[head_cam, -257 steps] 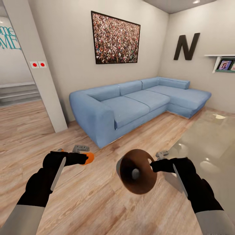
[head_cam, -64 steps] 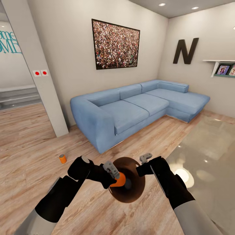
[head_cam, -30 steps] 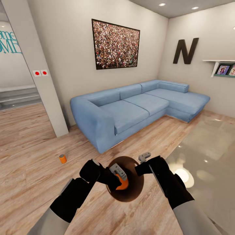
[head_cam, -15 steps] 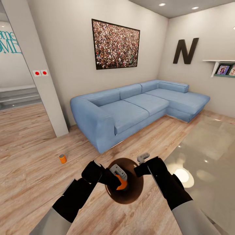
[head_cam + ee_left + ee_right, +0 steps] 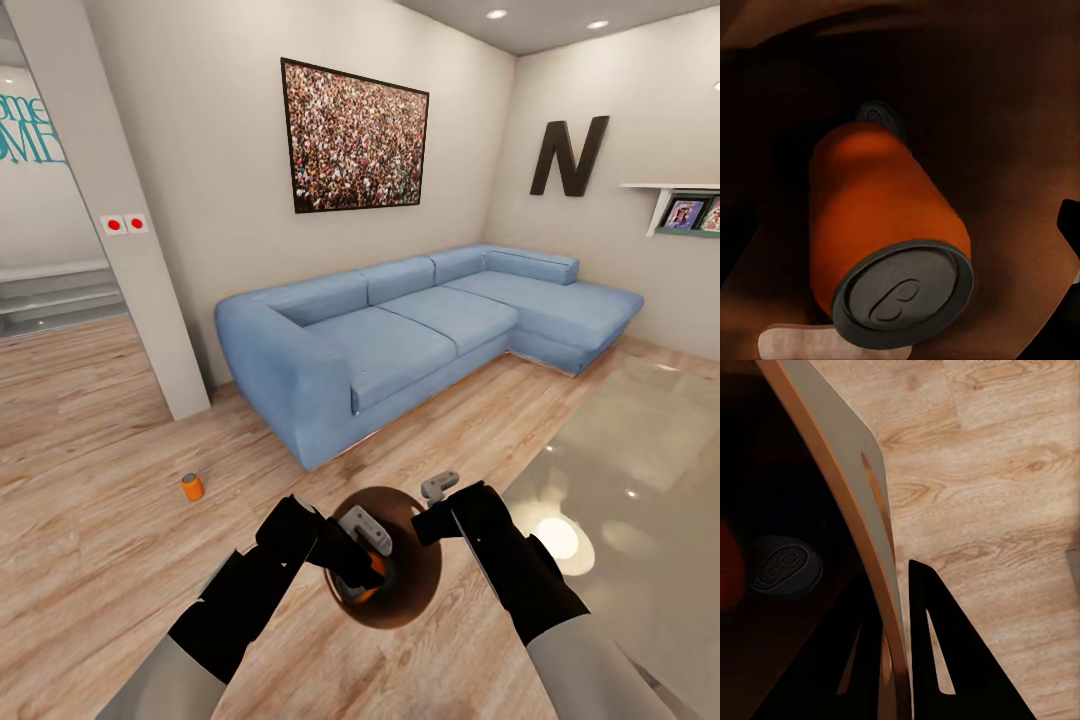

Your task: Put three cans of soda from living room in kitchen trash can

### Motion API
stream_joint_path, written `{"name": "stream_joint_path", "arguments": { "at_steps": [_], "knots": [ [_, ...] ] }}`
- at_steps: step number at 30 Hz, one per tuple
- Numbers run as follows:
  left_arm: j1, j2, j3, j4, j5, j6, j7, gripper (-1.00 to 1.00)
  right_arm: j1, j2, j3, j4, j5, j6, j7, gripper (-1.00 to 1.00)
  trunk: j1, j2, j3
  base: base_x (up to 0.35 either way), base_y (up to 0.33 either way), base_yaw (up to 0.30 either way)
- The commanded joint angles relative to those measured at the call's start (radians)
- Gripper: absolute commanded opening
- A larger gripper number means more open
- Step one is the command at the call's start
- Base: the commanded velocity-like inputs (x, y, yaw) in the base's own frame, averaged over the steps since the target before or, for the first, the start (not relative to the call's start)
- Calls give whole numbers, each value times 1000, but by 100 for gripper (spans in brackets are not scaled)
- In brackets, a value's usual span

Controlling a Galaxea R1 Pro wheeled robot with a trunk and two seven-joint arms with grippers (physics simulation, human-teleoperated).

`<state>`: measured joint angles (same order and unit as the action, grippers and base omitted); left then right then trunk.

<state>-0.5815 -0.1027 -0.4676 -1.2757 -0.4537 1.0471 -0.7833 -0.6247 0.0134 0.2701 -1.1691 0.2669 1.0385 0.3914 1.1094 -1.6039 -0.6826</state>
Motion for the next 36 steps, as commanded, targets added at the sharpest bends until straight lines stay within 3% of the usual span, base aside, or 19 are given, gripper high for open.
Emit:
{"name": "stream_joint_path", "arguments": {
  "at_steps": [1,15,22,30,36],
  "knots": [
    [0,15,1,1,-64,0,10,100,0,0,1,-29,-55,9,7,-100,0,0,0,0,0,0],
    [0,17,2,-2,-59,0,5,100,0,-1,1,-29,-55,9,7,-100,0,0,0,0,0,0],
    [1,27,10,-137,-52,0,-17,100,0,-1,-1,-29,-55,9,7,-100,0,0,0,0,0,0],
    [2,37,14,-217,-53,0,-133,100,0,-2,-7,-29,-56,9,7,-100,0,0,0,0,0,0],
    [2,89,18,-242,-51,0,-221,100,0,-4,-13,-28,-57,9,7,-100,0,0,0,0,0,0]
  ]
}}
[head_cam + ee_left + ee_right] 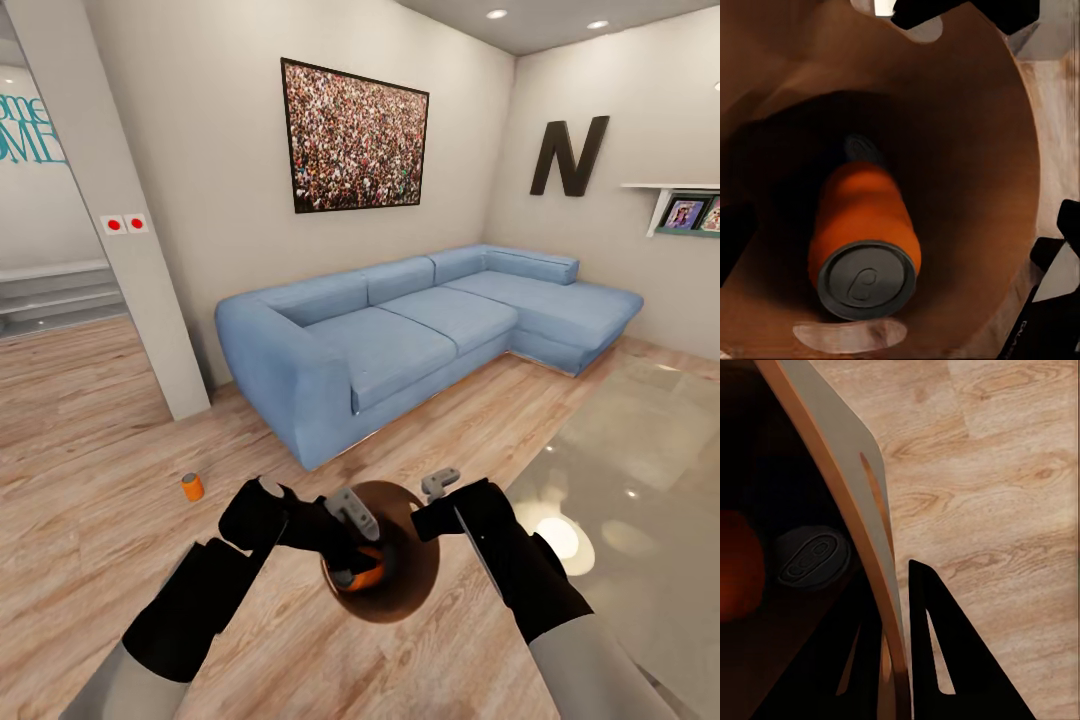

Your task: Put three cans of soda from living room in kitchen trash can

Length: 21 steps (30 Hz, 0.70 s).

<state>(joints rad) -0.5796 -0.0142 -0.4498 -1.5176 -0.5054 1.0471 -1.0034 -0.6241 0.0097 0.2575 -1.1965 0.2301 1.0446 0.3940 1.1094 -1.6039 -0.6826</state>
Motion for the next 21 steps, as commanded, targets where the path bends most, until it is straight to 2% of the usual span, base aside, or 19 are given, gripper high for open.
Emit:
{"name": "stream_joint_path", "arguments": {
  "at_steps": [1,4,5,8,9,10,11,15,16,19,20,21],
  "knots": [
    [0,7,1,-3,0,0,-15,100,0,0,-1,0,-20,3,5,-100,0,0,0,0,0,0],
    [0,31,21,-10,1,0,-60,100,0,0,-2,0,-20,3,5,-100,0,0,0,0,0,0],
    [0,47,54,-14,1,0,-87,100,0,-1,-2,0,-21,3,5,-100,0,0,0,0,0,0],
    [0,63,119,-17,1,0,-114,100,0,-3,-3,0,-21,3,5,-100,0,0,0,0,0,0],
    [0,75,159,-19,0,0,-125,100,0,-5,-4,0,-21,3,5,-100,0,0,0,0,0,0],
    [0,85,176,-19,0,0,-130,100,0,-5,-4,0,-21,3,5,-100,0,0,0,0,0,0],
    [0,110,209,-20,1,0,-139,100,0,-6,-4,0,-21,3,5,-100,0,0,0,0,0,0],
    [1,157,281,-21,3,-10,-185,100,0,-9,-5,2,-21,3,5,-100,0,0,0,0,0,0],
    [1,170,317,-21,3,-24,-228,100,0,-10,-5,4,-21,3,5,-100,0,0,0,0,0,0],
    [1,182,368,-22,3,-53,-304,100,0,-11,-6,7,-21,3,5,-100,0,0,0,0,0,0],
    [0,186,406,-22,3,-72,-347,100,0,-12,-6,8,-21,3,5,-100,0,0,0,0,0,0],
    [0,188,429,-22,3,-79,-365,100,0,-12,-6,8,-21,3,5,-100,0,0,0,0,0,0]
  ]
}}
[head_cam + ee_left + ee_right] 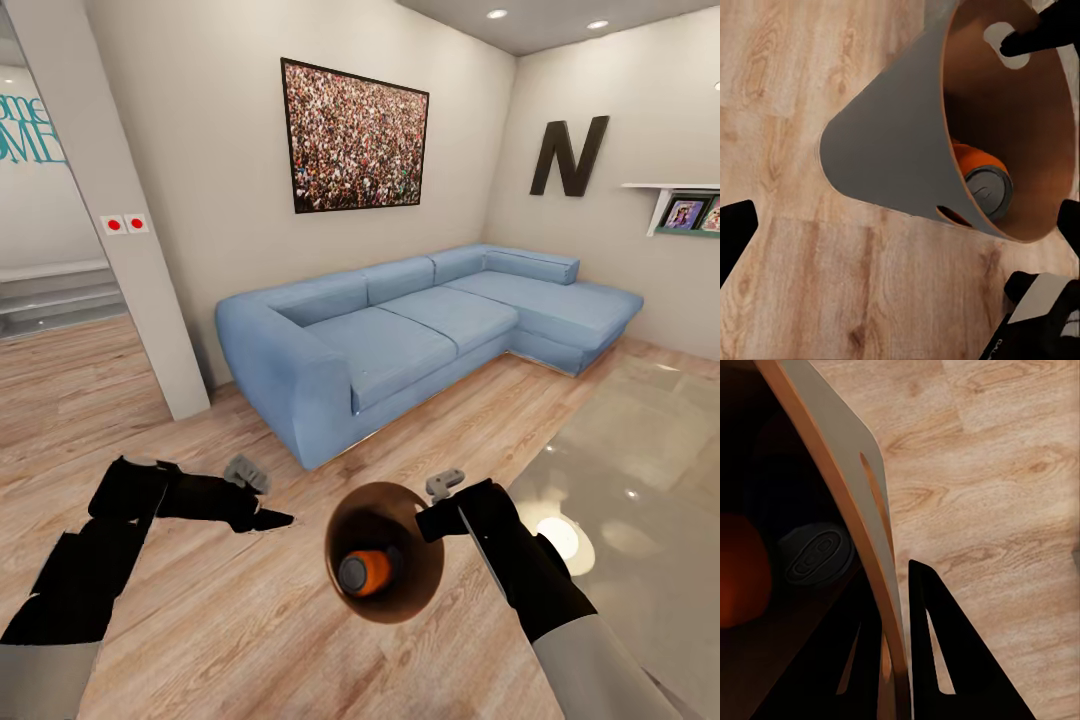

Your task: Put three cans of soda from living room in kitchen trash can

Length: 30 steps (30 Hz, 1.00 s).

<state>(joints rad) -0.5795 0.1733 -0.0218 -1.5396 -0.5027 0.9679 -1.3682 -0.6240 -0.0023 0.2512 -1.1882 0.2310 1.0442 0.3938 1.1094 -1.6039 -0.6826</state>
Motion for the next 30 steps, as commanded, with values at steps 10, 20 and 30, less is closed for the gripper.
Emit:
{"name": "stream_joint_path", "arguments": {
  "at_steps": [10,20,30],
  "knots": [
    [0,-3,366,7,0,-75,-104,100,0,-1,-1,1,-24,3,5,-100,0,0,0,0,0,0],
    [70,-91,434,29,-1,-232,-22,100,1,0,-2,1,-25,3,5,-100,0,0,0,0,0,0],
    [152,-185,616,150,35,-535,121,100,5,2,-78,-9,-21,3,3,-100,0,0,0,0,0,0]
  ]
}}
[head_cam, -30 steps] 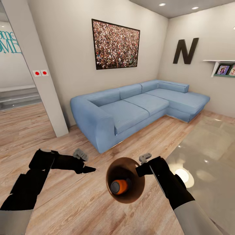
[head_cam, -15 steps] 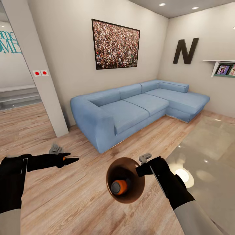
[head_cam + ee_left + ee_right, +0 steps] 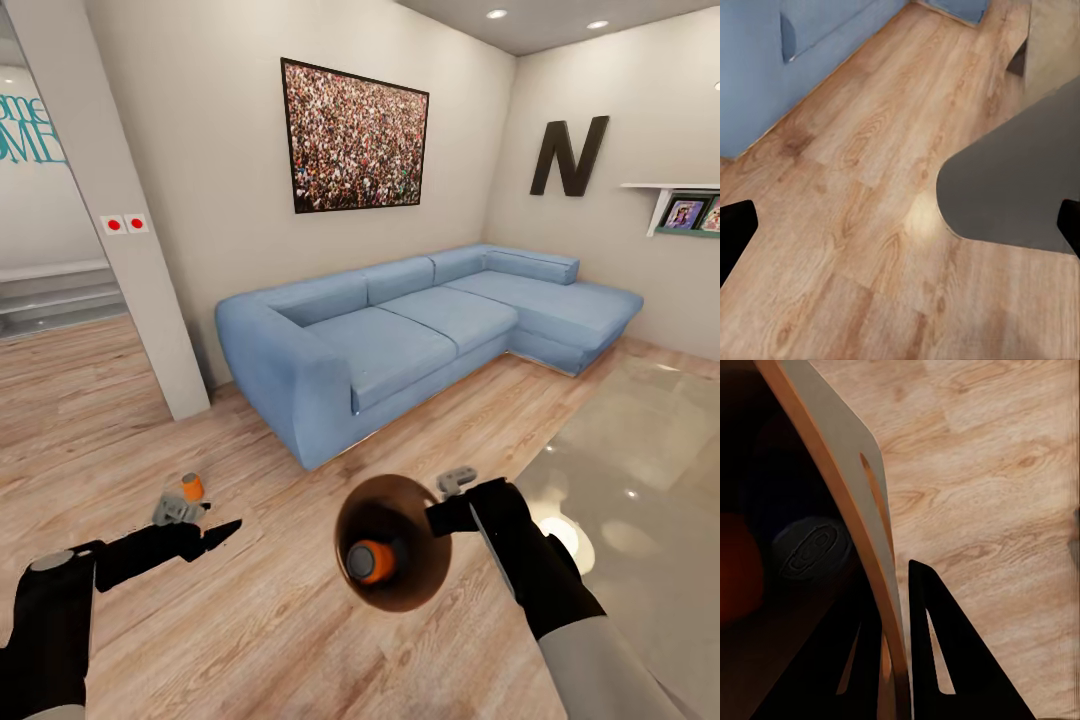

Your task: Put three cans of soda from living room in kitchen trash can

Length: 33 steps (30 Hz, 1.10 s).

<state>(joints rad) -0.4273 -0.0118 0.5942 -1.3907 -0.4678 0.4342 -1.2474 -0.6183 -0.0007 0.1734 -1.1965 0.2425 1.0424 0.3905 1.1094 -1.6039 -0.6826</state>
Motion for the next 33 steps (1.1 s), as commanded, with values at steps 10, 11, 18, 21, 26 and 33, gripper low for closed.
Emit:
{"name": "stream_joint_path", "arguments": {
  "at_steps": [10,11,18,21,26,33],
  "knots": [
    [29,-14,85,174,54,-271,151,100,30,6,-22,-19,-32,-122,-23,-100,0,0,0,0,0,0],
    [36,-14,88,178,62,-286,168,100,40,6,-23,-20,-34,-147,-37,-100,0,0,0,0,0,0],
    [92,-16,96,198,134,-406,316,100,100,6,-35,-20,-42,-315,-112,-100,0,0,0,0,0,0],
    [100,-16,97,229,143,-452,388,100,108,2,-68,-13,-43,-339,-113,-100,0,0,0,0,0,0],
    [104,-14,98,270,149,-485,448,100,115,2,-116,-8,-44,-382,-112,-100,0,0,0,4,0,0],
    [104,-9,99,323,157,-495,528,100,118,7,-130,-4,-45,-403,-112,-100,0,0,0,91,1,0]
  ]
}}
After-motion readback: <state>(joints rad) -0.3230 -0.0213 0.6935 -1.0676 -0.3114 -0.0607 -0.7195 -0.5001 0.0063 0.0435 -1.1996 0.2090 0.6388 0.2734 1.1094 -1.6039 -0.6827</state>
